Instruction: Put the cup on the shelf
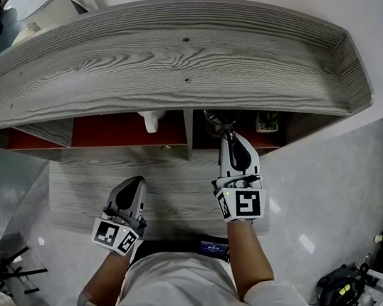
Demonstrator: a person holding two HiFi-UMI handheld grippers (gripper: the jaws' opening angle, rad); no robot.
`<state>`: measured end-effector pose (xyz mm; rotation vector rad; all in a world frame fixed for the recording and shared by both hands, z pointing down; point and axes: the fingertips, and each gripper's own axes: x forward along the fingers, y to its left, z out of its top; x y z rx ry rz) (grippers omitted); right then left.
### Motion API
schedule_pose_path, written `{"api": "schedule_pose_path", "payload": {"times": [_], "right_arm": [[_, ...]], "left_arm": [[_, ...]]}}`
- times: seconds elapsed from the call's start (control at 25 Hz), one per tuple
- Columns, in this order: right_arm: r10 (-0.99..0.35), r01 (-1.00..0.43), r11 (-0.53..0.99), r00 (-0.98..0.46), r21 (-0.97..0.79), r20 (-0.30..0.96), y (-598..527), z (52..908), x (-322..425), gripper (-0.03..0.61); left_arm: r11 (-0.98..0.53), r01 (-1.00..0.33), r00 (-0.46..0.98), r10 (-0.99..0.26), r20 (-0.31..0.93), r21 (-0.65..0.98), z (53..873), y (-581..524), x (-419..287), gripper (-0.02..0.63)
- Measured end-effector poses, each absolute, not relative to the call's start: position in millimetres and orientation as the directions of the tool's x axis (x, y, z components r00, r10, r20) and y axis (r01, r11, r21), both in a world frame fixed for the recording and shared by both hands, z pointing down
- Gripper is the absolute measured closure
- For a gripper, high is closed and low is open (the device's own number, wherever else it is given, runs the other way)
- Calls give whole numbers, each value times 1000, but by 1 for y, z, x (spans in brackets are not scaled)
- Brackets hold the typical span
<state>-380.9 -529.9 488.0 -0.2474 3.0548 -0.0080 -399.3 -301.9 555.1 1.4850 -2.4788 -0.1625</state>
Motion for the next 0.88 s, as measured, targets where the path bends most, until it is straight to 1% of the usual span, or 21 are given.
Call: {"api": "schedule_pose_path", "payload": {"times": [0.56,0.88], "right_arm": [[-184,-184,983,-983,11,-13,-526,499,-377,532],[-182,-183,983,-983,-15,25,-526,501,-377,526]], "left_arm": [[474,-847,-456,-881,128,240,553,-293,-393,601],[463,-852,-449,-886,113,243,547,-291,-386,601]]}}
